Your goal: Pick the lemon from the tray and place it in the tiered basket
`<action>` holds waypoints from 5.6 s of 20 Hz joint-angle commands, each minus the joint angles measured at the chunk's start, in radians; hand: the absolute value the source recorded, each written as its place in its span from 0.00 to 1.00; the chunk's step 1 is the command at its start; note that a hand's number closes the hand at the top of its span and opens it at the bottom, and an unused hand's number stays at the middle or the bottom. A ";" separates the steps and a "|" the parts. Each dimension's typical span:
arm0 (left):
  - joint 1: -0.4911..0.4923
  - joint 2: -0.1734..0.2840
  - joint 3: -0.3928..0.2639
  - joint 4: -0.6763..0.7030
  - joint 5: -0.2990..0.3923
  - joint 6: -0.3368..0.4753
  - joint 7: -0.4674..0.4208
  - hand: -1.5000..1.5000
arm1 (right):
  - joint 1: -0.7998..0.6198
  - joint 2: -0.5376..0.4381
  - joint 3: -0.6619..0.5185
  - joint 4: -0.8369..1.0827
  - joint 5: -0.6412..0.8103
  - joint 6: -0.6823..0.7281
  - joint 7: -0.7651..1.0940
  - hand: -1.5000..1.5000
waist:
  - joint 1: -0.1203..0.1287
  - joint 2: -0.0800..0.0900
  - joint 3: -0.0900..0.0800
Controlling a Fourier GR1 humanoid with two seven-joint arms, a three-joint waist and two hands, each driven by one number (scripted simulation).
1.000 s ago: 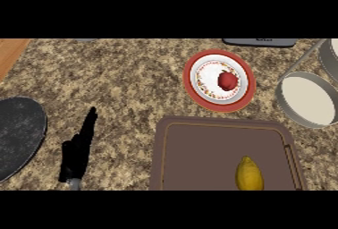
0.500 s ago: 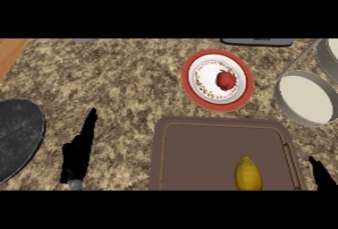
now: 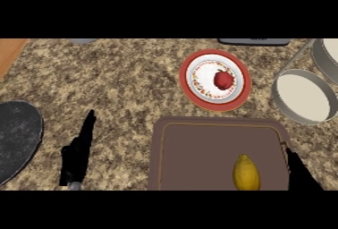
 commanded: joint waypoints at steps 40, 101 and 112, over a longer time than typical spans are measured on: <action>0.043 -0.017 0.048 0.002 -0.015 0.000 0.073 0.50 | -0.007 -0.302 -0.709 0.381 -0.226 0.271 -1.008 1.00 | -0.052 -0.006 0.003; 0.029 -0.092 0.079 0.067 -0.074 -0.063 0.003 0.50 | -0.986 -0.372 -0.720 1.186 -0.524 0.137 -0.937 0.00 | -0.013 0.003 0.001; 0.042 -0.078 0.098 0.030 -0.061 -0.084 0.039 0.50 | -1.053 -0.332 -0.915 1.211 -0.684 0.025 -1.028 0.00 | -0.026 -0.003 0.000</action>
